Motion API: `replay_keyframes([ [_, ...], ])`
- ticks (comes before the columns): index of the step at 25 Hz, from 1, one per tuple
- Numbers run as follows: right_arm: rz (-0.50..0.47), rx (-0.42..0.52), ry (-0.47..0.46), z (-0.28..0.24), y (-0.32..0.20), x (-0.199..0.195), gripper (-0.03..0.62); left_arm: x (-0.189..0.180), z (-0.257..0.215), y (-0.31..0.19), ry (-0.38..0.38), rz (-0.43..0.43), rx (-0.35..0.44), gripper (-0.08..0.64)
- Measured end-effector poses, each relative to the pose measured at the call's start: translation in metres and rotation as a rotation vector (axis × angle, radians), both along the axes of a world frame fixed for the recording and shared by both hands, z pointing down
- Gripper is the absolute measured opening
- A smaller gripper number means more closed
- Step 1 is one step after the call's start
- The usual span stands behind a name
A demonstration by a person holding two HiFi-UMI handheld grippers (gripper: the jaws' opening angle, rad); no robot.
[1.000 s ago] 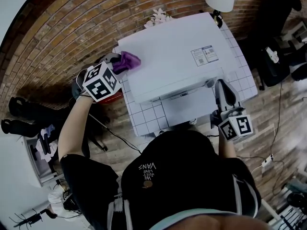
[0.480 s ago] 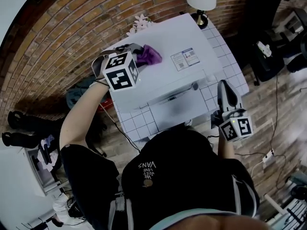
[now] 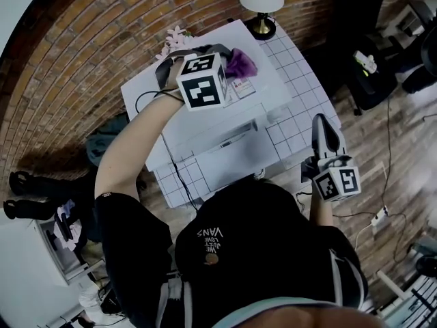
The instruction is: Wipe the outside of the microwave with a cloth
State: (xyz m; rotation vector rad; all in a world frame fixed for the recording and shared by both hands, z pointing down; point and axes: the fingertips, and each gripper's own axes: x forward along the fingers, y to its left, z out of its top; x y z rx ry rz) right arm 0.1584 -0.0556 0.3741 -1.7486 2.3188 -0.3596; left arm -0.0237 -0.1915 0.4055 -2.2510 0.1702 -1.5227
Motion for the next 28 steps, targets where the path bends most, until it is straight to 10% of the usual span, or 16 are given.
replay_keyframes([
  [14, 0.024, -0.001, 0.005, -0.001, 0.011, 0.016, 0.003, 0.043, -0.008, 0.002, 0.038, 0.043, 0.016, 0.141],
  [28, -0.159, 0.003, 0.017, -0.009, 0.029, -0.108, 0.003, -0.157, -0.040, 0.102, 0.044, -0.089, 0.080, 0.141],
])
